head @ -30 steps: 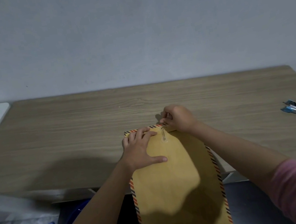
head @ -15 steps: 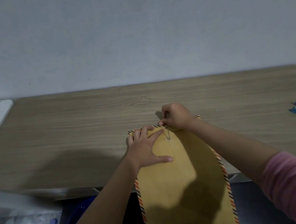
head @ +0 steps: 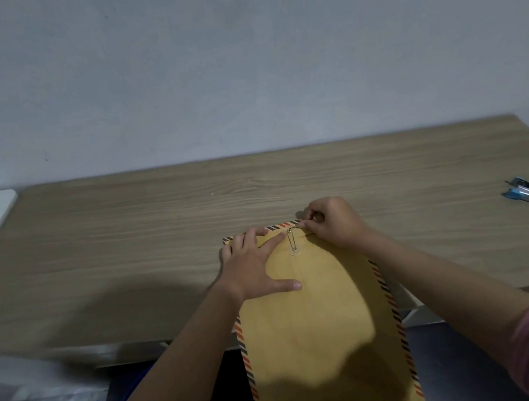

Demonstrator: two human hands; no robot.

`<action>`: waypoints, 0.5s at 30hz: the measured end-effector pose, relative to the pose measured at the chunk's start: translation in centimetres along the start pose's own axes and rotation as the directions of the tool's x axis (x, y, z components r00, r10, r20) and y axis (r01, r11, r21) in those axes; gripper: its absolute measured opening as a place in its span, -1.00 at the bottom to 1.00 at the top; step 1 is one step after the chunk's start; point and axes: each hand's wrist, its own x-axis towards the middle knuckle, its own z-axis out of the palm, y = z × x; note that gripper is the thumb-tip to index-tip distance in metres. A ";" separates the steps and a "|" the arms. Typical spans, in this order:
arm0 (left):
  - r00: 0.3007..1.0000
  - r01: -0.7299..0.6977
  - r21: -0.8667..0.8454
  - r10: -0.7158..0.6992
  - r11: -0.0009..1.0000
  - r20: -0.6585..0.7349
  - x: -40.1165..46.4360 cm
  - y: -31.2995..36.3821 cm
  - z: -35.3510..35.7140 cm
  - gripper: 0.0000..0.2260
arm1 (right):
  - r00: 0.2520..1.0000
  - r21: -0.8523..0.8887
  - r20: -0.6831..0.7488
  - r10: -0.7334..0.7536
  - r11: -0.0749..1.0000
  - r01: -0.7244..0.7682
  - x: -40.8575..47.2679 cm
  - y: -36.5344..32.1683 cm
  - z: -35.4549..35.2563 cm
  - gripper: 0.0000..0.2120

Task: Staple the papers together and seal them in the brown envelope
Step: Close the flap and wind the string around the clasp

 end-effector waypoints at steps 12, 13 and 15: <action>1.000 0.011 -0.064 -0.012 0.998 -0.016 0.1 0.0 0.4 -0.07 | 0.959 -0.224 -0.033 -0.283 0.937 0.269 -6.7 1.0 2.0 -0.75; 1.000 0.013 -0.066 -0.014 0.998 -0.017 0.1 0.0 0.5 -0.07 | 0.951 -0.246 -0.023 -0.308 0.924 0.293 -7.0 0.8 2.1 -0.72; 1.000 0.012 -0.062 -0.014 0.998 -0.024 0.1 -0.1 0.5 -0.06 | 0.932 -0.279 0.000 -0.363 0.895 0.348 -7.4 0.3 2.2 -0.73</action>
